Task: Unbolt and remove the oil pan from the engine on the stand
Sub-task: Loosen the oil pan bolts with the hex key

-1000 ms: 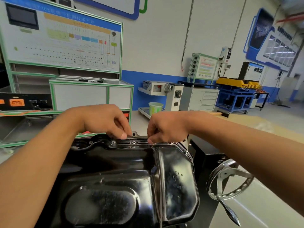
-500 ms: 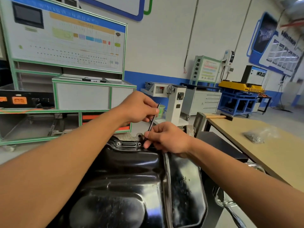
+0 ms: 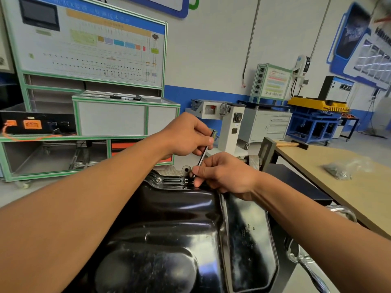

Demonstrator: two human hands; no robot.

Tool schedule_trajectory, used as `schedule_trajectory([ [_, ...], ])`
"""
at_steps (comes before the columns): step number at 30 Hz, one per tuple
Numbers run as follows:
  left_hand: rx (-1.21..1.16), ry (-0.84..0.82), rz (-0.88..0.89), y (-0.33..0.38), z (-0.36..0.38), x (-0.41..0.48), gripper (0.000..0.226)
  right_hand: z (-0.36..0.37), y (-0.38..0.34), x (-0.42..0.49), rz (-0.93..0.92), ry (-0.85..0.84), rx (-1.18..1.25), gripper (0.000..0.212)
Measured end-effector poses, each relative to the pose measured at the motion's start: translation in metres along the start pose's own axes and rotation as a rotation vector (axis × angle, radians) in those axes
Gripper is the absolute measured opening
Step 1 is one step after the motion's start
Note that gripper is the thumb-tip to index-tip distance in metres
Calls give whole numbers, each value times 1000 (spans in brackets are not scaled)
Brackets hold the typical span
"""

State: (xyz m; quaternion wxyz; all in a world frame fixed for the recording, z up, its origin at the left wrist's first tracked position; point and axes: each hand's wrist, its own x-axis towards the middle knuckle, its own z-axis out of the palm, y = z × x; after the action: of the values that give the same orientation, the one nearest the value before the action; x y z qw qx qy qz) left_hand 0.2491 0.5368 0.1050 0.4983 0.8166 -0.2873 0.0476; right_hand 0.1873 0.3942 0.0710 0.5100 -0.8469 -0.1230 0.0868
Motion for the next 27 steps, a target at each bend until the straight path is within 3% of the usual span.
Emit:
schedule_trajectory([
  [5,15,-13,8,-2,-1,-2,9,1,1,0,-3,29,-97,38],
  [23,84,-33,66,2,6,-3,16,14,0,-8,-34,190,-98,39],
  [27,86,-62,58,6,2,-5,33,17,1,-5,-49,234,-186,45],
])
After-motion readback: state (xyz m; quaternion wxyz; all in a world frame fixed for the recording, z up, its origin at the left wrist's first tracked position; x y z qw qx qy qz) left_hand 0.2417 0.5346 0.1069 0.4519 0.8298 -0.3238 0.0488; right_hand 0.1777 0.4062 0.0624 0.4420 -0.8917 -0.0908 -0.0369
